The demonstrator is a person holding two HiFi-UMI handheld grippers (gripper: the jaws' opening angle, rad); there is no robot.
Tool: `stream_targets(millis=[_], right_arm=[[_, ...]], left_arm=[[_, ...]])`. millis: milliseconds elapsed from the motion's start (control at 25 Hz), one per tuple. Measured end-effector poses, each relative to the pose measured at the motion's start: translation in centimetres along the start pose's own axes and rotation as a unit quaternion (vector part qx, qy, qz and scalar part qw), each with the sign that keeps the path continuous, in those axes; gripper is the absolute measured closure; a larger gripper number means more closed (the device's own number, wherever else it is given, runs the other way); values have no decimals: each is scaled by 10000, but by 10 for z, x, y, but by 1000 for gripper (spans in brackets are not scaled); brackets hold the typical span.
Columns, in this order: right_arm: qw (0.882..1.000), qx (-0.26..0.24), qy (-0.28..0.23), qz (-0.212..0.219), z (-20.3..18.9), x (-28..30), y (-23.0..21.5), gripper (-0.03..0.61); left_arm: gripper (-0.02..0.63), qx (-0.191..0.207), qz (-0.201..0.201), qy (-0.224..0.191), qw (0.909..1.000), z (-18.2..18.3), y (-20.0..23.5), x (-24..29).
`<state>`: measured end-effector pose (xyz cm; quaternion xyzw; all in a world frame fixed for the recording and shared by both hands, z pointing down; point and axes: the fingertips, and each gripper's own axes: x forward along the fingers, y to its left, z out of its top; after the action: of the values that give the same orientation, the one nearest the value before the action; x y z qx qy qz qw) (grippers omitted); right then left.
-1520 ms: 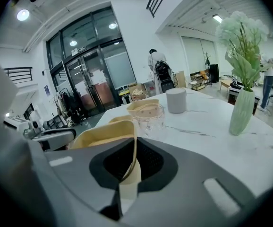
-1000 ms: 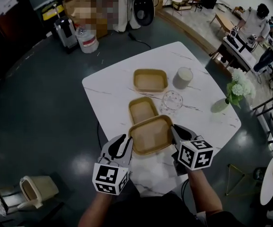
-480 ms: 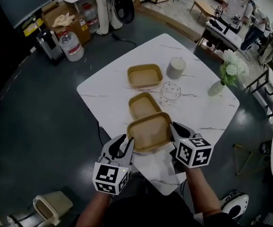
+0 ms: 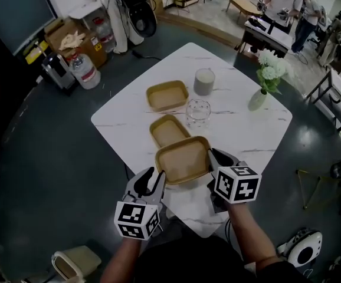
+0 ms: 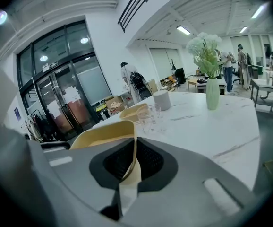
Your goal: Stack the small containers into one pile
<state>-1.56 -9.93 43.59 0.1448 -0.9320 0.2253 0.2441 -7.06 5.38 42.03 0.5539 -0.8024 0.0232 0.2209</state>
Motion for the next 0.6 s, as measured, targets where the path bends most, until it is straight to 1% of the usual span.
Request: stream_targets(millis=[160,360,600], right_arm=[[10000,65,-45,-58,-5,-11,-13,565],[9997,154,-105,-126,-8,-19,-20,565],[9986,331,-237,-350,-4,-18,-31,565]], left_arm=[[494,111,-63,31,9999,-3,-21,2],[485,106,-200,173,9996,-10,-31,5],[458,203,-513,226,9982,-7,-38,20]])
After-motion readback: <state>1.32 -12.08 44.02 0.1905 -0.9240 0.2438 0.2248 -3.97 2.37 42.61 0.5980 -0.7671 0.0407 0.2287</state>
